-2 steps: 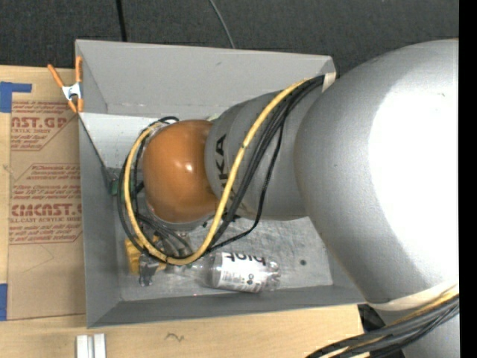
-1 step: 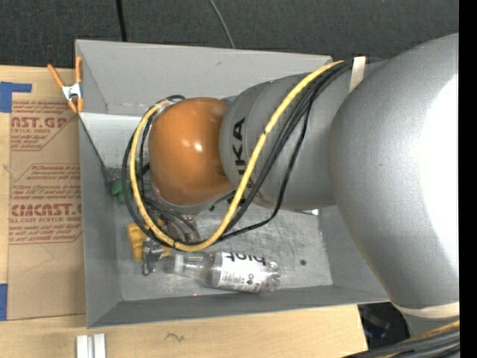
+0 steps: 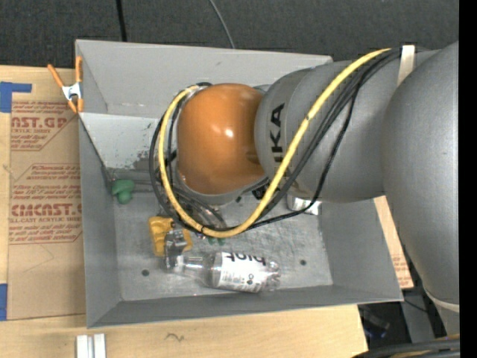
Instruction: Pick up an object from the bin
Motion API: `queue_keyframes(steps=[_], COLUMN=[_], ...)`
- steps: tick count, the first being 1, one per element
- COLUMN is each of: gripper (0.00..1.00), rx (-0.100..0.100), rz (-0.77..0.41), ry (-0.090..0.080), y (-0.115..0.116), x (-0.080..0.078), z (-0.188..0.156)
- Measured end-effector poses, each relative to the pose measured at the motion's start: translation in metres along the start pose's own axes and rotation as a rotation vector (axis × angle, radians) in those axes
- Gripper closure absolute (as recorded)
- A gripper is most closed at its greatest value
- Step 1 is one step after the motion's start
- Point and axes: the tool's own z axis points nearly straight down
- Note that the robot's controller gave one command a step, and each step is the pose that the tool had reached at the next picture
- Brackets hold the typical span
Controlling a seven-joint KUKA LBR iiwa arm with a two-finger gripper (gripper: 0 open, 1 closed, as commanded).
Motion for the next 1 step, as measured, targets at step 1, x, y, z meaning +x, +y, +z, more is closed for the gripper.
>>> queue_keyframes(steps=[1], gripper=[1.0], rx=[0.002], rz=[0.002], ry=[-0.005], y=[0.014], x=[-0.004], z=[-0.0332])
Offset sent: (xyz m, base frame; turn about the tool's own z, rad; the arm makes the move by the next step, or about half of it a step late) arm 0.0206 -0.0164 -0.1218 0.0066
